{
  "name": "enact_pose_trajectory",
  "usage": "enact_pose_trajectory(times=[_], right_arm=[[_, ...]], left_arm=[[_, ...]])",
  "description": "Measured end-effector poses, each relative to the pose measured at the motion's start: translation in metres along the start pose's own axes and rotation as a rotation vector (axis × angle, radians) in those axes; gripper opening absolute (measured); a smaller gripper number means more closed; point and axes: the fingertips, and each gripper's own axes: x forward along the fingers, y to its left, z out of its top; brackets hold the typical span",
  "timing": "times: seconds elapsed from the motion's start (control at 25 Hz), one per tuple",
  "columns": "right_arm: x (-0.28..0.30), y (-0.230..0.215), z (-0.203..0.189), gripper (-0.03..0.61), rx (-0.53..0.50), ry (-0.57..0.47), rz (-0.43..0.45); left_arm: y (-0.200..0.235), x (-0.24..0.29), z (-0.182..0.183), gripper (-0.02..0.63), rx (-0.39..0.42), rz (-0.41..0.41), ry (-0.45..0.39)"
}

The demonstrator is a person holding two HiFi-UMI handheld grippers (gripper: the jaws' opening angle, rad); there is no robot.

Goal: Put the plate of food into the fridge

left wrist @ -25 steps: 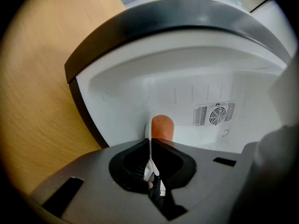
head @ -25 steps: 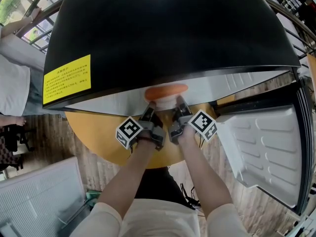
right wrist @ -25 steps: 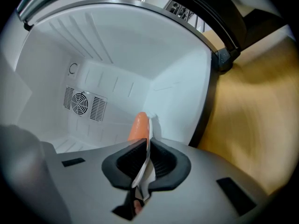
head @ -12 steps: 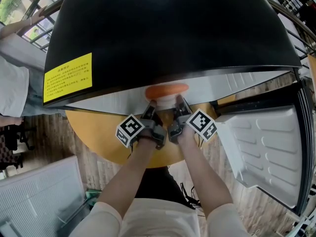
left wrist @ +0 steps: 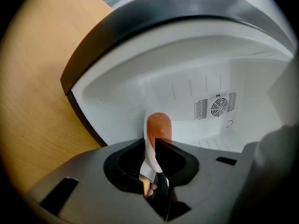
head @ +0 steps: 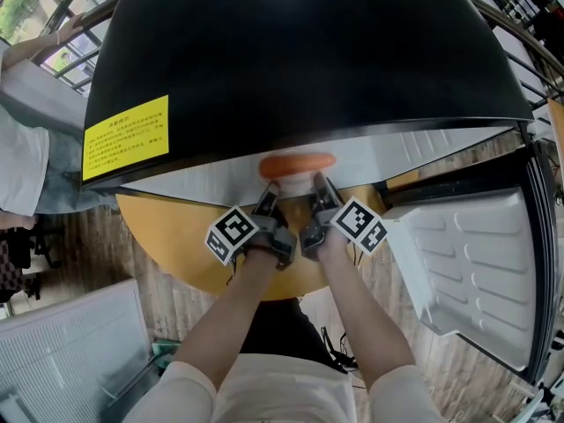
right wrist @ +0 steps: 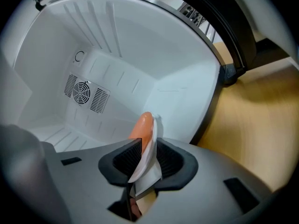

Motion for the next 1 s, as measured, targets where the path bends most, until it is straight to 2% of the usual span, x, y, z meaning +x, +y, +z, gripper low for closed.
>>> enact_pose_trajectory(times=[0.2,0.4,0.6,0.84,1.0], right_arm=[[-0.007,-0.004,0.003,0.097,-0.003,-0.008,-0.014],[-0.018,-0.007,0.0,0.097,-0.008,0.01,-0.021],[-0.035,-0.005,-0.005,0.095,-0.035,0.013,-0.017],[-0.063,0.006,-0.013,0.057,-0.111,0.03,-0.009],[-0.087,0.025,-0.019,0.04,-0.145,0.046,0.02]], left_arm=[[0.002,-0.004,-0.002,0.078,0.004,0.003,0.009],[0.003,-0.013,-0.007,0.078,0.05,0.015,0.033],[0.002,-0.027,-0.013,0.078,0.072,-0.01,0.083],[-0.015,-0.057,-0.009,0.074,0.16,-0.032,0.128],[-0.029,-0.083,-0.009,0.05,0.22,-0.046,0.154]])
